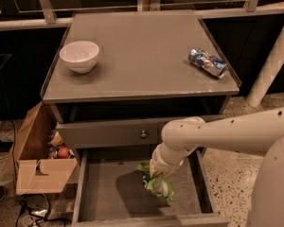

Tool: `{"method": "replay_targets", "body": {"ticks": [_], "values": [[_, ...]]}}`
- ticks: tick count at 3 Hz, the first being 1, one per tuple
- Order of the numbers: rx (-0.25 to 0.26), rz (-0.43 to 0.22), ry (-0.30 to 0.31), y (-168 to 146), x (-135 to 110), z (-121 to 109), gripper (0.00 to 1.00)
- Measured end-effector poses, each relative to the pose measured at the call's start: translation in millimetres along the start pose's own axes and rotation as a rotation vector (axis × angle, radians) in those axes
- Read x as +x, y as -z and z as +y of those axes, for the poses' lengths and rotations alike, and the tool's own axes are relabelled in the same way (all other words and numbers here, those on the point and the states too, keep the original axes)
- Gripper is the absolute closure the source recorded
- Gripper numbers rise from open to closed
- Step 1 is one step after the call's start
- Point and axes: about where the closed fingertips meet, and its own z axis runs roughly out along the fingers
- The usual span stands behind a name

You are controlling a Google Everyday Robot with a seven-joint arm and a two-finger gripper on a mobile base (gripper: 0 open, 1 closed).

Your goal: Place green rice chip bag into middle drawer

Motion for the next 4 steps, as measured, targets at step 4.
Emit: {"method": "replay_targets", "body": {"ticks": [4], "values": [[0.021,0.064,-0.067,-44,17,4,1.0]]}}
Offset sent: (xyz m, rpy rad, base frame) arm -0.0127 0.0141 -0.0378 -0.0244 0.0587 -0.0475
